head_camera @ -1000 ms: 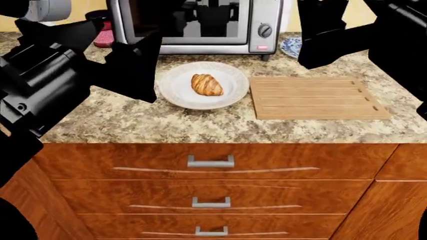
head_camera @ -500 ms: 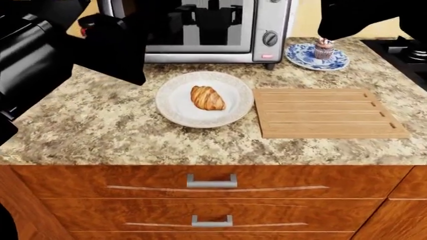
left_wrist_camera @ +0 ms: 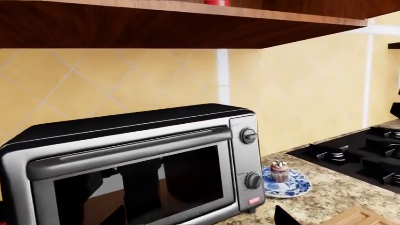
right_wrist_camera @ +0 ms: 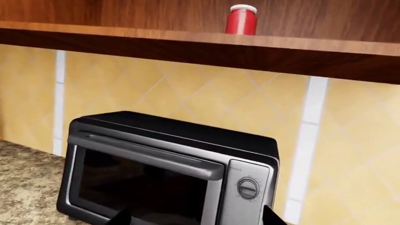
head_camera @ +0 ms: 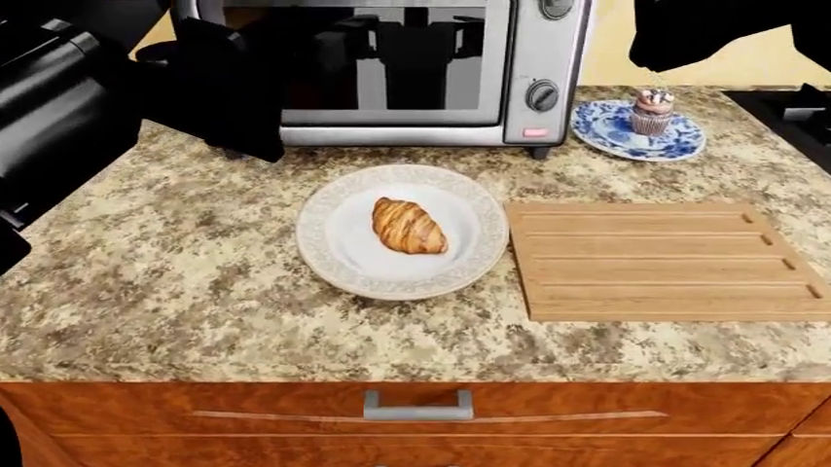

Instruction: From the different types of pastries on the counter, select a croissant and place it on the cutting board. Then retrieve a jar of jam from the cabinet and place it alongside the croissant on the cutting board.

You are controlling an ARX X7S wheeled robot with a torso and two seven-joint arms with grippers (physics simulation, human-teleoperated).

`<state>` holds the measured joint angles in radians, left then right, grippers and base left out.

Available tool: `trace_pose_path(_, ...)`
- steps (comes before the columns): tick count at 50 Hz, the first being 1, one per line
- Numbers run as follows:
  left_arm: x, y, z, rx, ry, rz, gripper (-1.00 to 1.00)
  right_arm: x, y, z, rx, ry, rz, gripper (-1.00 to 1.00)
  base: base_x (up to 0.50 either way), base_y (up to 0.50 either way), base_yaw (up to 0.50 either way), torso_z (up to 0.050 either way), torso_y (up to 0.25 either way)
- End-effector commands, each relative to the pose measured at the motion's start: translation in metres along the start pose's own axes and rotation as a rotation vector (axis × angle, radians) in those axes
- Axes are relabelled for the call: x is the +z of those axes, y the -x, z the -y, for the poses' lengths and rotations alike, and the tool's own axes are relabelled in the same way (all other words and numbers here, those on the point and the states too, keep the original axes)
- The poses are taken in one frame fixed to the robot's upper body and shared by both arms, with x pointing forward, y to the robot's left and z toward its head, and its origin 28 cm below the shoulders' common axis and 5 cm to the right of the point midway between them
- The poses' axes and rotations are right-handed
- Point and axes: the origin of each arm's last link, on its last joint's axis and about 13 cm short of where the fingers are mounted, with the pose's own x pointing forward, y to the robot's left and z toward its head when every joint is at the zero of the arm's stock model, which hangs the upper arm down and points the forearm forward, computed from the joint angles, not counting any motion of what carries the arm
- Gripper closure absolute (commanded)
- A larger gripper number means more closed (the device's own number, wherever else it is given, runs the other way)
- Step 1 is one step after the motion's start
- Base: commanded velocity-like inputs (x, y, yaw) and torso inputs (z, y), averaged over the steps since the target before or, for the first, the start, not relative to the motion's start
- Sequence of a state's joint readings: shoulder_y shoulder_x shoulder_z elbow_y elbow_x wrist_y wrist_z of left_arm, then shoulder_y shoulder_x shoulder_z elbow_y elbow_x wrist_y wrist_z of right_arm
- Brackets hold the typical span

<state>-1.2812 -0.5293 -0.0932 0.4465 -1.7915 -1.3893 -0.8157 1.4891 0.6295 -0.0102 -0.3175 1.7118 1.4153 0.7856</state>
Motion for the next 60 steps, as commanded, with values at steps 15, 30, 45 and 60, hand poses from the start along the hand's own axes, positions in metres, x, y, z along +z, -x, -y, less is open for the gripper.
trace_pose_path(15, 0.003, 0.003, 0.001, 0.000, 0.001, 0.004, -1.00, 0.001, -0.005, -0.009, 0.058, -0.013, -0.022, -1.00, 0.16, 0.12, 0.00, 0.000, 0.000)
trace_pose_path(30, 0.023, 0.024, 0.009, -0.073, 0.033, 0.007, -1.00, -0.021, -0.055, -0.036, 0.328, 0.018, -0.277, -1.00, 0.00, 0.00, 0.00, 0.000, 0.000)
trace_pose_path(45, 0.029, 0.032, 0.011, -0.095, 0.050, -0.013, -1.00, -0.046, -0.089, -0.026, 0.368, 0.056, -0.443, -1.00, 0.00, 0.00, 0.00, 0.000, 0.000)
trace_pose_path(60, 0.028, 0.044, 0.011, -0.086, 0.072, -0.069, -1.00, -0.078, -0.108, -0.026, 0.360, 0.021, -0.601, -1.00, 0.00, 0.00, 0.00, 0.000, 0.000)
